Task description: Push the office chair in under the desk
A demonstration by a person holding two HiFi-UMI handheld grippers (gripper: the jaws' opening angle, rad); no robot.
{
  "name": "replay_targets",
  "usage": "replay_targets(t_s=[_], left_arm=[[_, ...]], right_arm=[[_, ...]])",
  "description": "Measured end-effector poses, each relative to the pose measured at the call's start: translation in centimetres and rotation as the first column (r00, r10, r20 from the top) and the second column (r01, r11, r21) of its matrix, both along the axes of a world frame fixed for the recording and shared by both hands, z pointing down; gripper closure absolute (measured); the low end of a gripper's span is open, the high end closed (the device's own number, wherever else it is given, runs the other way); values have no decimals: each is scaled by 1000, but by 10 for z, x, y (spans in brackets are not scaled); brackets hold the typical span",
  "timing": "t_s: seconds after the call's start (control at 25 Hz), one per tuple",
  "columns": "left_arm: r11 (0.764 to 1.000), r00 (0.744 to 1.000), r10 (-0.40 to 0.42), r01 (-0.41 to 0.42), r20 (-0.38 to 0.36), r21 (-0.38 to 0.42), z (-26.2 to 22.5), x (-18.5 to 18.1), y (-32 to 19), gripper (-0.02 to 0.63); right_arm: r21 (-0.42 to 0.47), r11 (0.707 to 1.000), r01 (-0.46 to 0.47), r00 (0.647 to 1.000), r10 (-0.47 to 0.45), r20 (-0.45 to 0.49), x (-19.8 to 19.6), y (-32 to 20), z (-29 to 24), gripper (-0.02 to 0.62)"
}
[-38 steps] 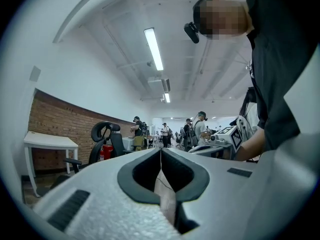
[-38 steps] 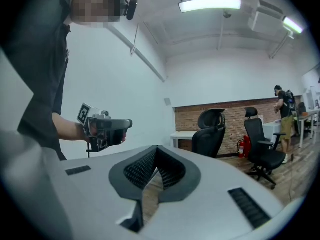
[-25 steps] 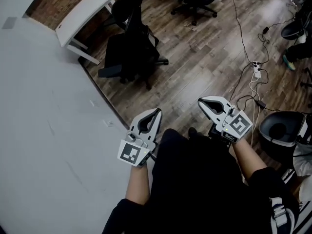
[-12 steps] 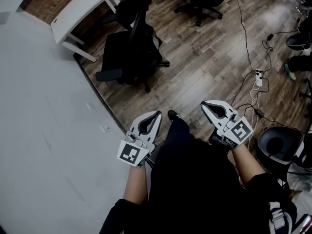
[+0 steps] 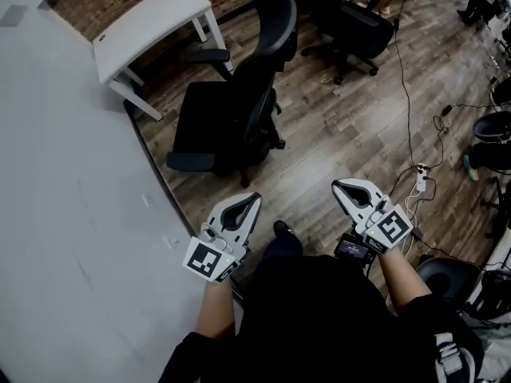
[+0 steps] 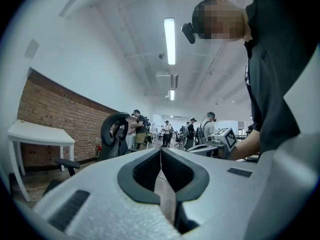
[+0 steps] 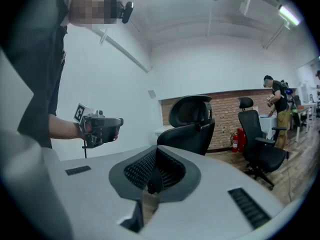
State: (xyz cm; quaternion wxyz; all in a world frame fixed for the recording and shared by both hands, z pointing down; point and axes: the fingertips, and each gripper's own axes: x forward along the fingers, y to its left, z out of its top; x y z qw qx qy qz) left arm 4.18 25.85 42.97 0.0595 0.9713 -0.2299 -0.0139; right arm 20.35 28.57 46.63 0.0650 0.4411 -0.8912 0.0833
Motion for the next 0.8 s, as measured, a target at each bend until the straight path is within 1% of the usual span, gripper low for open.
replay_targets(t_s=[0.12, 0.2, 0.28, 0.4, 0.52, 0.64, 0.72, 0.8], left_arm=[[1000, 999, -3, 2, 36, 26, -6, -6, -20, 589], [999, 999, -10, 8, 53, 35, -6, -8, -34, 589], [999, 998, -14, 12, 63, 37, -5, -6, -52, 589], [999, 996, -15, 11, 85, 46, -5, 0, -70, 589], [999, 990, -32, 26, 138, 43, -8, 9, -86, 589], [998, 974, -55, 48, 219, 39, -6, 23, -100, 589], [995, 956, -84, 68, 283, 67, 0, 32, -114, 589], [990, 934, -131, 104, 332, 96, 5, 34, -128, 589]], right_arm=[[-4, 1000, -5, 1000, 5, -21, 3, -28, -5, 589], [15, 1000, -4, 1000, 5, -26, 5, -47, -10, 589], [31, 1000, -2, 999, 3, -34, 8, -65, -14, 589], [28, 1000, -4, 999, 6, -49, 11, -81, -12, 589], [34, 999, 7, 999, -6, -48, 18, -101, -13, 589], [33, 999, 16, 999, -15, -50, 36, -122, -11, 589], [46, 998, 33, 999, -31, -38, 50, -145, -10, 589], [61, 995, 79, 997, -78, -16, 57, -175, -7, 589]])
